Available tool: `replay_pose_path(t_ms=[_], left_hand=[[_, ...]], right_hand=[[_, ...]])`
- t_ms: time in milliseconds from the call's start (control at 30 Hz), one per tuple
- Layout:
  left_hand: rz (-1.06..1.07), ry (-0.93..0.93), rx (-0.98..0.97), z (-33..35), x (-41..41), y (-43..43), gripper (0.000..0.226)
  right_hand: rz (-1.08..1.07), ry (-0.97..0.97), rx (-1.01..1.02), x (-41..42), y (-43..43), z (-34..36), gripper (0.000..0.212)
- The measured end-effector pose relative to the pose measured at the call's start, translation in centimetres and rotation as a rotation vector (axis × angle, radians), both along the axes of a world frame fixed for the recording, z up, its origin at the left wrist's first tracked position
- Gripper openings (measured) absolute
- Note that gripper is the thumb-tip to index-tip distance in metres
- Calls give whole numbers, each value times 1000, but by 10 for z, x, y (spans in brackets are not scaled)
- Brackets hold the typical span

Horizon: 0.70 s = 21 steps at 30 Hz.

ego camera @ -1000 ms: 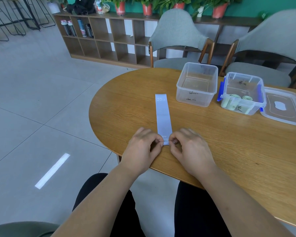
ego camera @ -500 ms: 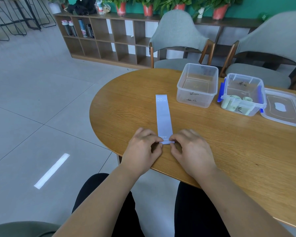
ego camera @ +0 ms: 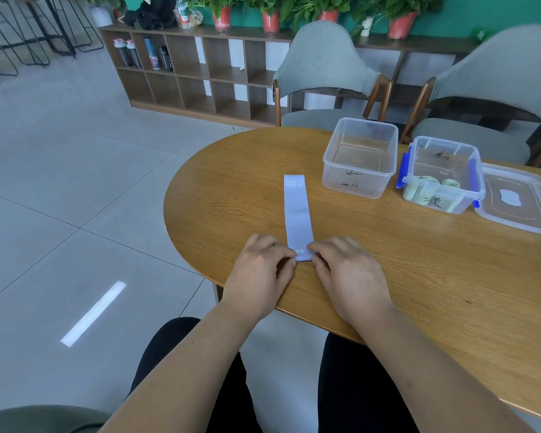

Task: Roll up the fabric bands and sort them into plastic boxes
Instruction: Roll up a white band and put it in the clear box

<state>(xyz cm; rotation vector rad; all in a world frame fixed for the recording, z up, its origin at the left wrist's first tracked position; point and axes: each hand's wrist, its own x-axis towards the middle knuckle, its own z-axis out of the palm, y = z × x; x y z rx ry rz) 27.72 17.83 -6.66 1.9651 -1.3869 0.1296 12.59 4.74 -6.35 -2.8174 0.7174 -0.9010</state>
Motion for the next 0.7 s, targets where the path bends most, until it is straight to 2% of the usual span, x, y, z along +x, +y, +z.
replay_pose_path(t_ms=[100, 700], left_hand=[[7, -1, -6, 0, -1, 0, 16], [7, 20, -25, -1, 3, -2, 7]], right_hand=[[9, 2, 24, -1, 1, 2, 5], [12, 50, 75, 0, -3, 2, 8]])
